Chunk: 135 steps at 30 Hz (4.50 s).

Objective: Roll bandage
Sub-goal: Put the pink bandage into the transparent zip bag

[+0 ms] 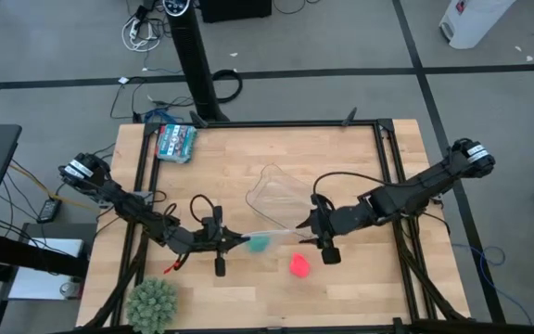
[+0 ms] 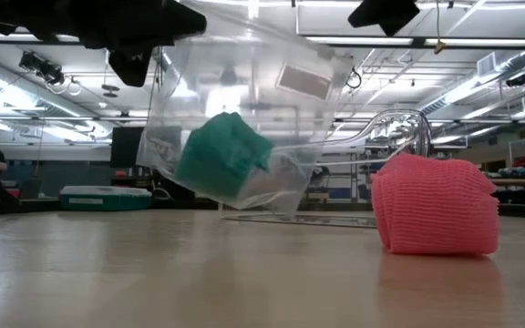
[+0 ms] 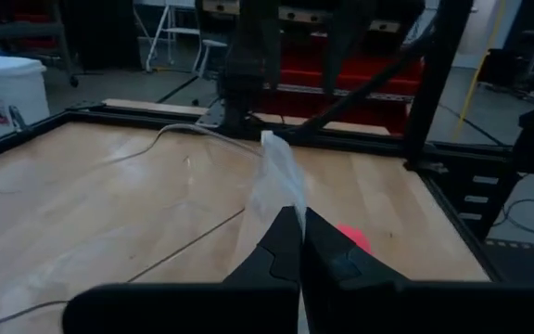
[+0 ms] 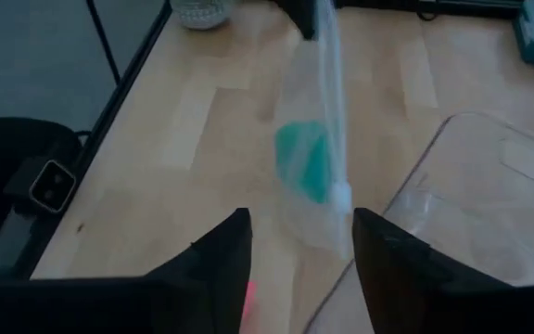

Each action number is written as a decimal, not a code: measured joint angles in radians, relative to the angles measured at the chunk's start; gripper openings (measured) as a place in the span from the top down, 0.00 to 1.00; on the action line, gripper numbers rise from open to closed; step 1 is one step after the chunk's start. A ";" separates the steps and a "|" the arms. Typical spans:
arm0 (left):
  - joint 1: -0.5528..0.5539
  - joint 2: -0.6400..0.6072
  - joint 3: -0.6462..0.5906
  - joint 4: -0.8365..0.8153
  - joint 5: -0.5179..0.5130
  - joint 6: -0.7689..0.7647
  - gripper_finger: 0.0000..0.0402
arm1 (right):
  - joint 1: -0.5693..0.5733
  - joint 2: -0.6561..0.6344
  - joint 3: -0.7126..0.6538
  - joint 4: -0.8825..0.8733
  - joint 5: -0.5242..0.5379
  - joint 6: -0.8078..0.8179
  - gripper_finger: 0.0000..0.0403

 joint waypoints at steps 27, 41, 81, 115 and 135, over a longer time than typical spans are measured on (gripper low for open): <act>-0.091 0.001 0.114 -0.304 -0.137 -0.032 1.00 | 0.354 0.233 0.000 0.204 0.363 0.166 0.55; -0.132 0.001 0.153 -0.407 -0.134 -0.114 1.00 | 0.362 0.258 0.000 0.262 0.370 0.245 0.55; -0.157 0.001 0.154 -0.486 -0.078 -0.242 1.00 | 0.295 0.579 0.262 -0.304 0.326 0.606 0.35; -0.156 0.001 0.154 -0.503 -0.005 -0.315 1.00 | 0.286 0.622 0.264 -0.254 0.396 0.543 0.73; -0.157 0.001 0.153 -0.503 -0.001 -0.363 0.99 | 0.219 0.558 0.497 -0.197 0.479 0.187 0.71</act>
